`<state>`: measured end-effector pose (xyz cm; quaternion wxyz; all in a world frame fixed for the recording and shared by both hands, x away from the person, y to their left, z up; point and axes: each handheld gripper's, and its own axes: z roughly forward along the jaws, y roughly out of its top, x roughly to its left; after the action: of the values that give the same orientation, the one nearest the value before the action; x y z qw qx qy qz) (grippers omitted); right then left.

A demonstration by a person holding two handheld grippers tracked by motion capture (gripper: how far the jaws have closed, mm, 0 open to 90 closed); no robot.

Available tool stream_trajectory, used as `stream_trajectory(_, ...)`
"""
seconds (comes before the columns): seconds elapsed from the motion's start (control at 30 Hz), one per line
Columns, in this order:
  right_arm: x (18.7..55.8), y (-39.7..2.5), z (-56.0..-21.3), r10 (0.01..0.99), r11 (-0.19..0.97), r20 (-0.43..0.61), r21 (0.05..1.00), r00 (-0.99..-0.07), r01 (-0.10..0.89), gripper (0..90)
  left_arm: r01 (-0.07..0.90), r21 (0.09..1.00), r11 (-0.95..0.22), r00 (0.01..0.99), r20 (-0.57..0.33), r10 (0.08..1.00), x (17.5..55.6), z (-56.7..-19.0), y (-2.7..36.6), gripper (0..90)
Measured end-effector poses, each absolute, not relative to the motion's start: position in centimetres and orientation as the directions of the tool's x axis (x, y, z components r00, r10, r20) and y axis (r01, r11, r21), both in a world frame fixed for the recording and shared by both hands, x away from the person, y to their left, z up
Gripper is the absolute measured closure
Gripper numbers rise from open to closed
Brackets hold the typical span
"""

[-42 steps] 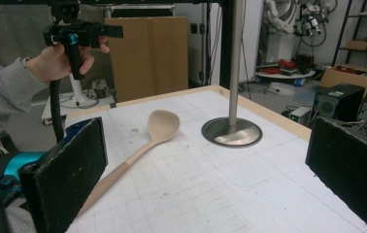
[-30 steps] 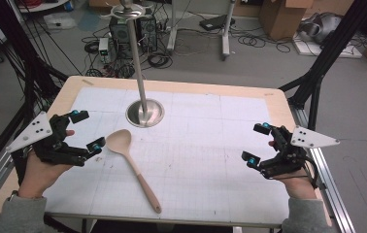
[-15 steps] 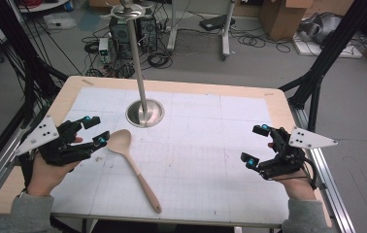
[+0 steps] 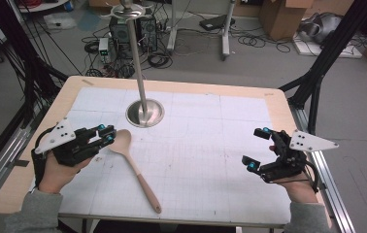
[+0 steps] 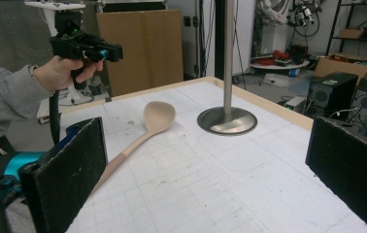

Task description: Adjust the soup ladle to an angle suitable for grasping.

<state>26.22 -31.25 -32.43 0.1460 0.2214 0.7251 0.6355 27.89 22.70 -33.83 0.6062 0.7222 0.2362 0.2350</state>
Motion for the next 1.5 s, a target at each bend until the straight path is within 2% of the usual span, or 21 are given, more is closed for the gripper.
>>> stream_trajectory(0.2, 26.1, -31.4, -32.5, 0.512, 0.097, 0.069, 0.986, -0.856, 0.137, 0.0, 0.064, 0.97, -0.236, 0.785, 0.097, 0.612, 28.2, -34.6, 21.2, 89.3)
stream_trajectory(0.43, 26.0, -31.3, -32.6, 0.51, 0.104, 0.068, 0.985, -0.857, 0.14, 0.0, 0.072, 0.955, -0.287, 0.788, 0.122, 0.603, 28.7, -35.4, 20.6, 89.6)
stream_trajectory(0.73, 25.8, -31.3, -32.8, 0.51, 0.114, 0.072, 0.982, -0.857, 0.15, 0.0, 0.156, 0.951, -0.267, 0.775, 0.05, 0.63, 30.0, -37.3, 21.0, 89.6)
stream_trajectory(1.5, 25.0, -32.0, -33.0, 0.525, 0.113, 0.078, 0.981, -0.847, 0.16, 0.0, 0.262, 0.886, -0.383, 0.783, 0.038, 0.621, 32.2, -41.1, 18.9, 89.6)
